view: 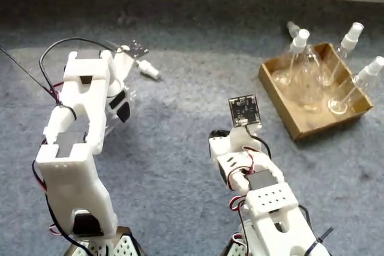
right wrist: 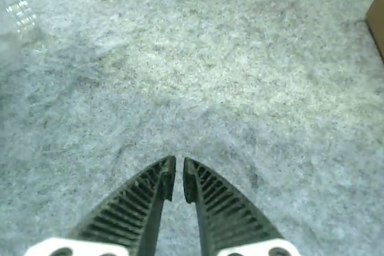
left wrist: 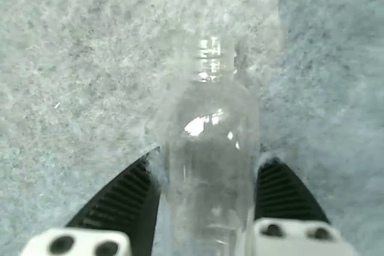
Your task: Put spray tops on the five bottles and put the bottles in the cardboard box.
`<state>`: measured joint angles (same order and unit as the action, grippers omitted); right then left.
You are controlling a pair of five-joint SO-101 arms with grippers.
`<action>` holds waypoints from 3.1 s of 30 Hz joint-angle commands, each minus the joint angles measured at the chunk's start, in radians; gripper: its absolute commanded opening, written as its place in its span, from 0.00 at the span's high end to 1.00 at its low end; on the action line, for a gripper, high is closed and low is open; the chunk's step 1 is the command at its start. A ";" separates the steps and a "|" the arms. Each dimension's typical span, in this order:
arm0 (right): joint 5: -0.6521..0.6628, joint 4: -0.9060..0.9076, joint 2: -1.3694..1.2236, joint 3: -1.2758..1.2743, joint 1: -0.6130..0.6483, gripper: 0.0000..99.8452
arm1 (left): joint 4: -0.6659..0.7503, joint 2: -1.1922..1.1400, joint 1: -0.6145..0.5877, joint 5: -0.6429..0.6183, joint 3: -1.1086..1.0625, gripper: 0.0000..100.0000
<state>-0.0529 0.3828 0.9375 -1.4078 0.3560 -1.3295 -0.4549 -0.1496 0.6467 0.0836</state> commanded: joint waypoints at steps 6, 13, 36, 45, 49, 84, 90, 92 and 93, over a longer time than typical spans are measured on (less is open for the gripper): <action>-0.003 -0.021 0.024 0.002 0.008 1.00 | -0.141 0.188 0.223 -0.164 0.044 0.97; -0.003 -0.021 0.024 0.002 0.008 1.00 | -0.135 0.291 0.392 -0.598 0.035 0.97; -0.003 -0.021 0.024 0.005 0.004 1.00 | -0.034 0.070 0.572 -0.796 0.044 0.96; -0.003 -0.021 0.024 0.005 0.002 1.00 | 0.023 0.068 0.576 -0.796 0.041 0.96; -0.003 -0.021 0.024 0.005 0.002 1.00 | 0.025 0.068 0.576 -0.798 0.044 0.96; -0.003 -0.021 0.024 0.007 0.002 1.00 | -0.060 0.249 0.367 -0.980 0.114 0.72; -0.003 -0.021 0.024 0.007 0.002 1.00 | 0.018 0.237 0.226 -0.982 0.157 0.72; -0.003 -0.021 0.024 0.007 0.002 1.00 | 0.043 0.211 0.203 -0.984 0.171 0.72; -0.003 -0.021 0.024 0.007 0.002 1.00 | 0.061 0.194 0.197 -0.985 0.182 0.72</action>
<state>-0.0529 0.3828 0.9375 -1.4078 0.3560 -1.3280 -0.2585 0.0944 -0.3276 0.1895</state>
